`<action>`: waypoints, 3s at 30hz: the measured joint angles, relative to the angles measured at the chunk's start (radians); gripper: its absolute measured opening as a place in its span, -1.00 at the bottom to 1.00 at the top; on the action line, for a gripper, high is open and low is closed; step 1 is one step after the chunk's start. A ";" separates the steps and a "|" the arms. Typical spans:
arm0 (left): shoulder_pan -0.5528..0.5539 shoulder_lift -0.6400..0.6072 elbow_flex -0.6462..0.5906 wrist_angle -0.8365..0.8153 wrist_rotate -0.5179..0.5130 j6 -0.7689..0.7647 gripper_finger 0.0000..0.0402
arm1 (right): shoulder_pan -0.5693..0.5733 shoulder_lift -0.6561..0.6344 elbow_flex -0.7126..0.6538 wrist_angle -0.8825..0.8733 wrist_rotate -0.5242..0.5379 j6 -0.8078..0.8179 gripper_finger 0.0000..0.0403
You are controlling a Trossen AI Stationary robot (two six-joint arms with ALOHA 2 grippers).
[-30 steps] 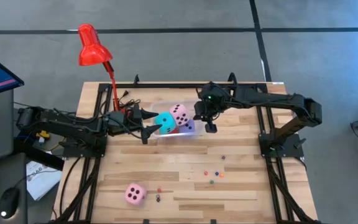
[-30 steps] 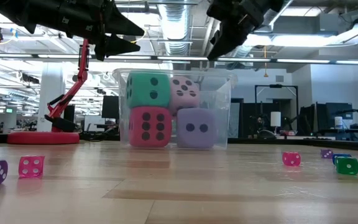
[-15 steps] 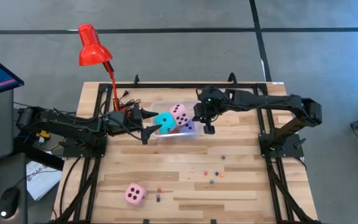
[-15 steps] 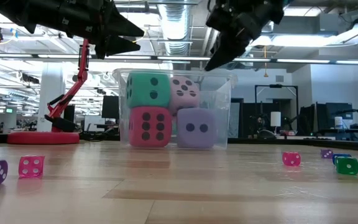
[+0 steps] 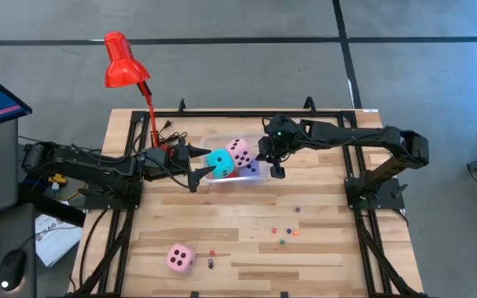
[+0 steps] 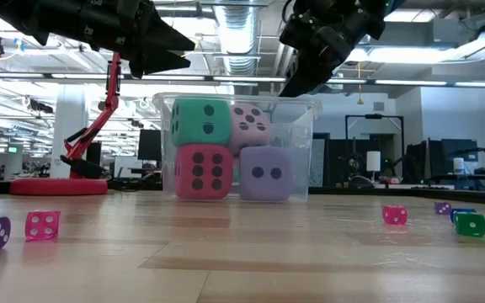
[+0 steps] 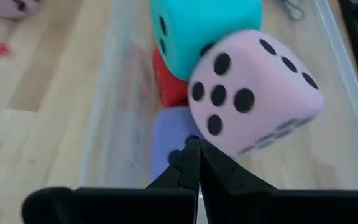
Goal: Pick & Place Dice
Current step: Put the small purple die into the transparent bin
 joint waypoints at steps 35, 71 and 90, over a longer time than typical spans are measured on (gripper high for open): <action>0.000 0.000 0.000 -0.014 0.001 -0.007 0.36 | -0.125 -1.100 -0.897 0.573 0.265 0.243 -1.00; 0.000 0.000 0.000 0.115 0.001 -0.019 0.36 | -0.125 -1.094 -0.896 0.532 0.264 0.236 -1.00; 0.073 0.251 0.215 -0.028 -0.087 -0.079 0.36 | -0.124 -0.804 -0.856 0.717 0.207 0.239 -1.00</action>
